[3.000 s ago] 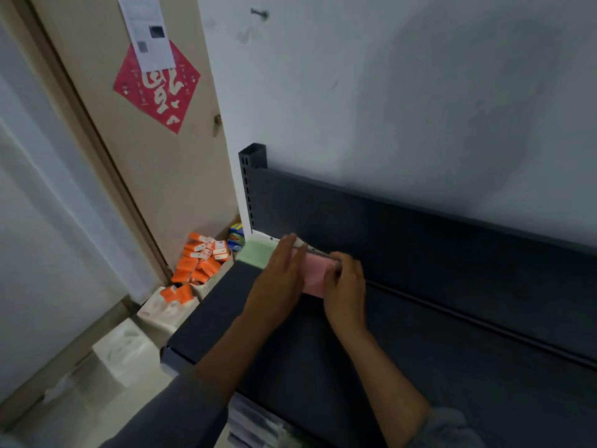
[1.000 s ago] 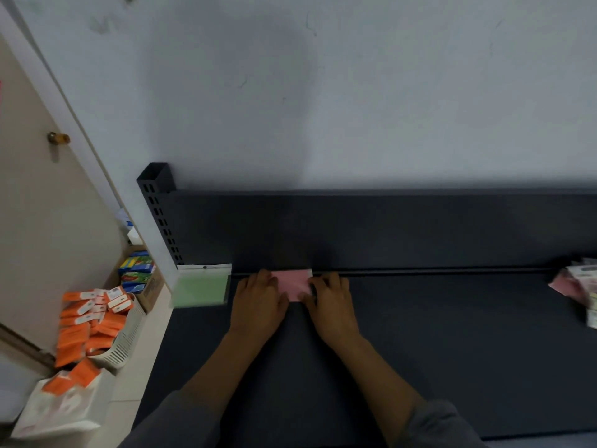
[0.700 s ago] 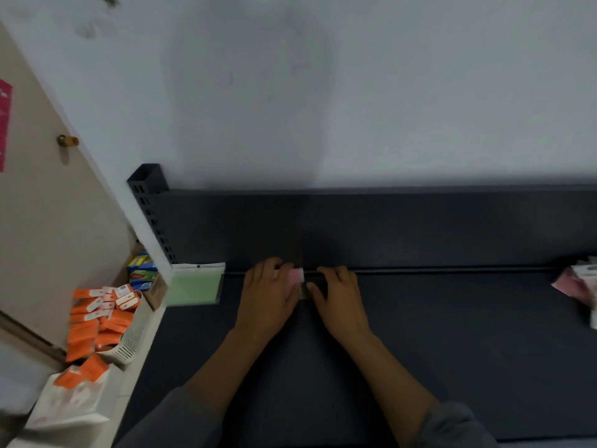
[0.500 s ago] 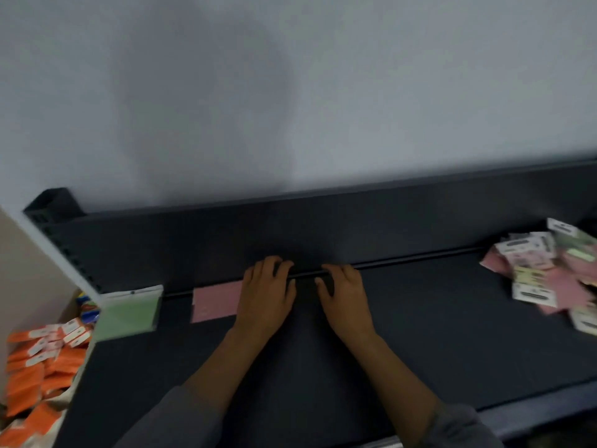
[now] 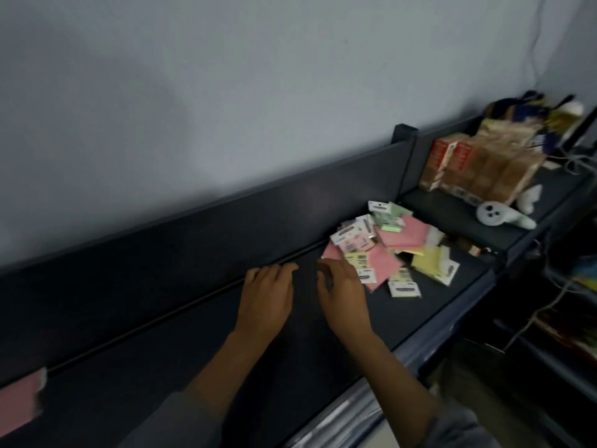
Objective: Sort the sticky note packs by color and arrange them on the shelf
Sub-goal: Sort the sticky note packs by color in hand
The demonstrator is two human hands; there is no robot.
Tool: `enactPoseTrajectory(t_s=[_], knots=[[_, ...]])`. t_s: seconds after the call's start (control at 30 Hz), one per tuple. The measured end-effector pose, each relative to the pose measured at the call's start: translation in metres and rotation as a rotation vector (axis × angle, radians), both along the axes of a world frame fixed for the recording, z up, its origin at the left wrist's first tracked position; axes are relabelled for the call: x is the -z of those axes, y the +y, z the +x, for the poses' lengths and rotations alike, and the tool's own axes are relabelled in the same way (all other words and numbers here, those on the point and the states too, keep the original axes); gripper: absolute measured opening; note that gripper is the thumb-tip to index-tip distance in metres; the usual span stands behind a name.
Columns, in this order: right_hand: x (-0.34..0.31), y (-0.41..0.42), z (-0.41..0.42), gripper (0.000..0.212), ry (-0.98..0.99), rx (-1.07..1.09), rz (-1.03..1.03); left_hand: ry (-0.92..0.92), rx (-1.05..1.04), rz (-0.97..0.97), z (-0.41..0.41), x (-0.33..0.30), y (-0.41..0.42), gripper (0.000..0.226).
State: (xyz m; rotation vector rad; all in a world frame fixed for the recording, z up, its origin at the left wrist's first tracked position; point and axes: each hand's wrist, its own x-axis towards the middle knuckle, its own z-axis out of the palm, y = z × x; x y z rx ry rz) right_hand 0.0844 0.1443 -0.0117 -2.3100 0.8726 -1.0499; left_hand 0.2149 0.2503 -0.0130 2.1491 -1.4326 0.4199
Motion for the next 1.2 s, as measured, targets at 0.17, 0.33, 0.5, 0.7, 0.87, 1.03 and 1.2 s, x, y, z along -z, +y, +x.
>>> enactPoseTrajectory(t_s=[0.17, 0.33, 0.5, 0.7, 0.87, 1.03, 1.2], knots=[[0.005, -0.055, -0.053, 0.024, 0.002, 0.120, 0.025, -0.001, 0.085, 0.018, -0.047, -0.002, -0.060, 0.025], [0.013, -0.086, -0.097, 0.026, -0.004, 0.226, 0.065, -0.013, 0.191, 0.055, -0.083, 0.004, -0.099, 0.022], [0.013, -0.113, -0.119, 0.031, 0.017, 0.266, 0.036, -0.008, 0.251, 0.045, -0.096, 0.002, -0.143, 0.029], [0.014, -0.159, -0.125, 0.038, 0.098, 0.301, 0.068, 0.044, 0.286, 0.076, -0.094, -0.008, -0.200, 0.034], [-0.010, -0.202, -0.113, 0.054, 0.200, 0.225, 0.104, 0.111, 0.419, 0.204, -0.075, -0.019, -0.248, 0.049], [0.002, -0.226, -0.099, 0.073, 0.346, 0.163, 0.250, 0.115, 0.446, 0.225, -0.068, -0.002, -0.270, 0.042], [0.010, -0.235, -0.099, 0.054, 0.257, 0.143, 0.110, 0.071, 0.489, 0.231, -0.068, -0.007, -0.283, 0.033]])
